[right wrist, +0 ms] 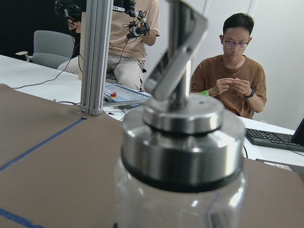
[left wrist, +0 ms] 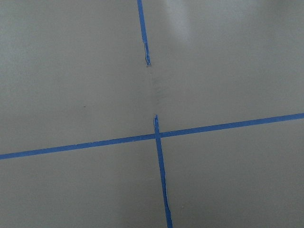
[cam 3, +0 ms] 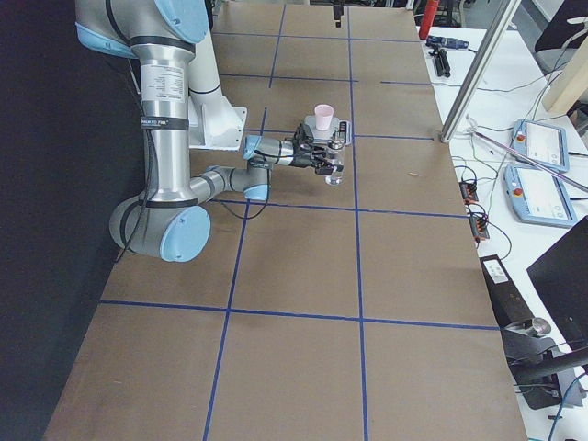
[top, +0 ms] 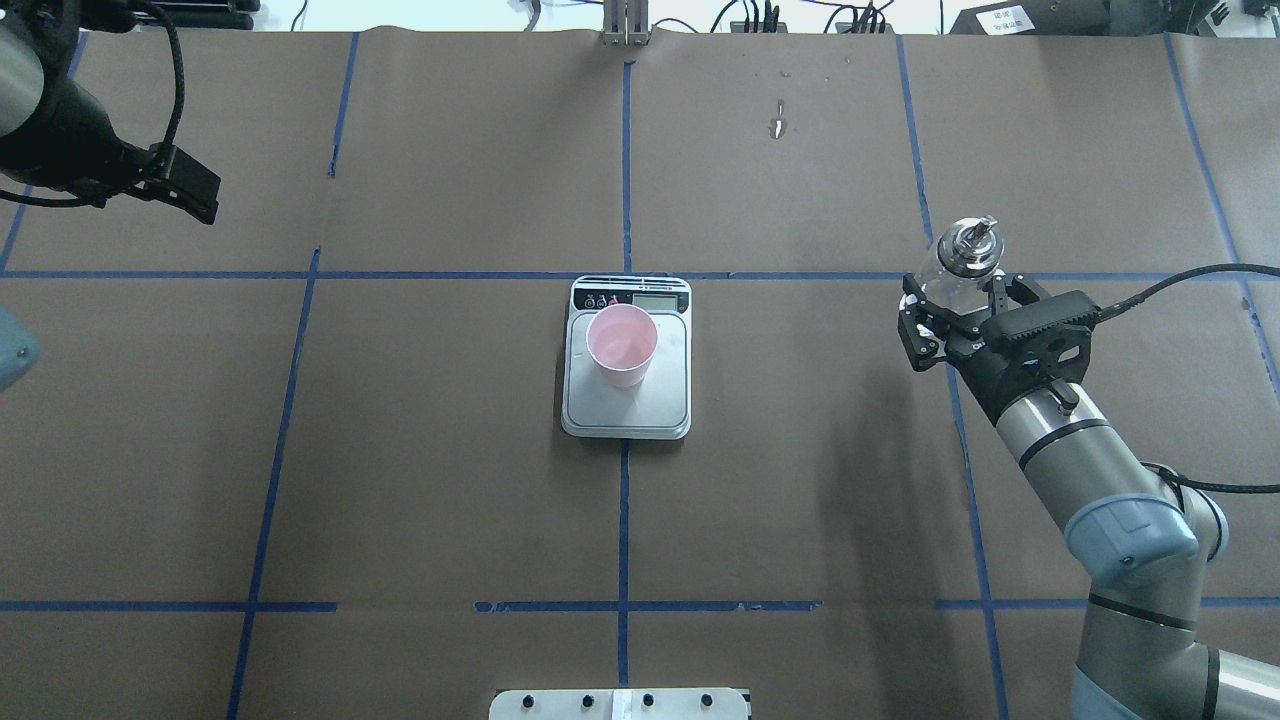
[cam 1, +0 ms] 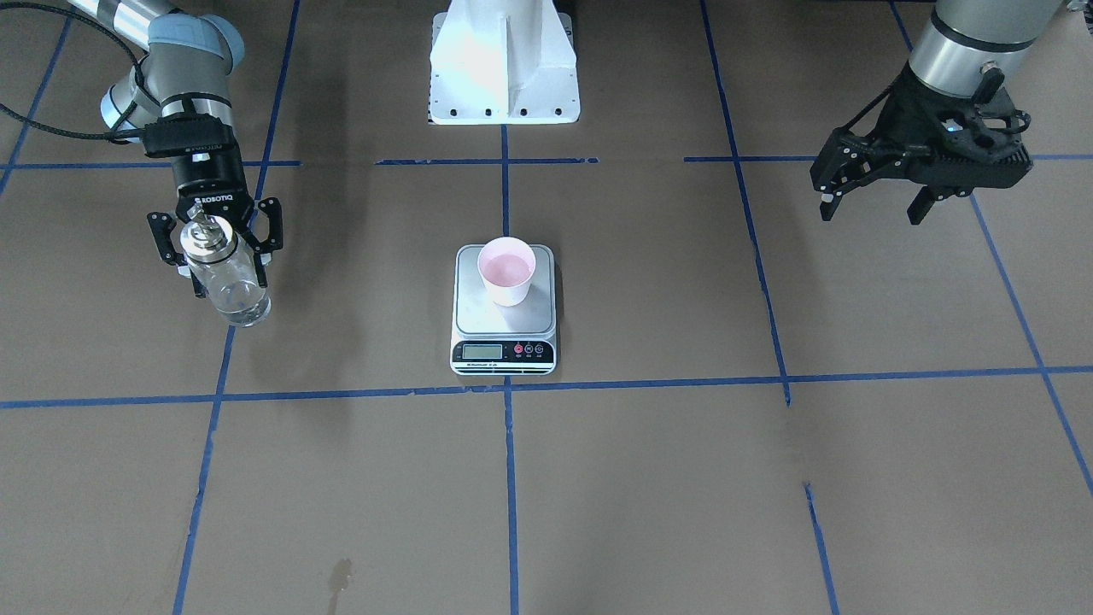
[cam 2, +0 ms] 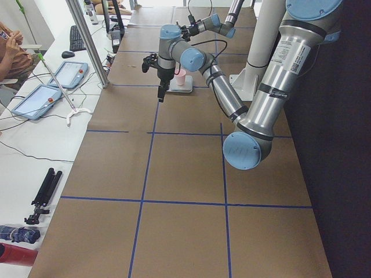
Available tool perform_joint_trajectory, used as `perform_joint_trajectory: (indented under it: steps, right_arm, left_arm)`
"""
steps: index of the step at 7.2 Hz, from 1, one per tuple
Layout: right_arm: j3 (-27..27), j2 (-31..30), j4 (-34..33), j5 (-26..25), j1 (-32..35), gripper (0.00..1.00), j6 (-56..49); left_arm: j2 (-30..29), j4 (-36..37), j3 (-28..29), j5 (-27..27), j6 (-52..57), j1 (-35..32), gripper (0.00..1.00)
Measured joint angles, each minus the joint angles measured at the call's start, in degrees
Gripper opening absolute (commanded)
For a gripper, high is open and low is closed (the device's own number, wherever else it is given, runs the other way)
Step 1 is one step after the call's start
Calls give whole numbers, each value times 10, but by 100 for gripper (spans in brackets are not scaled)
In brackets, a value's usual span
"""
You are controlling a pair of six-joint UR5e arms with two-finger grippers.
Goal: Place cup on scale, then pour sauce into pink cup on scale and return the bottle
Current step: 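Lift the bottle with the right gripper and carry it toward the scale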
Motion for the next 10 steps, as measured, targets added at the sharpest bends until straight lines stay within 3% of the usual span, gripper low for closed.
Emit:
perform_joint_trajectory:
  steps: [3,6,10]
  right_arm:
    - [0,51,-54,-26,6,0,-115]
    - [-1,109,-150,-53,6,0,-130]
    - [-5,143,-215,-91,3,0,-218]
  left_arm:
    - [2,-3,2,1,6,-25,100]
    - [20,-12,35,2,140,-81,100]
    - [86,-159,143,3,340,-159,100]
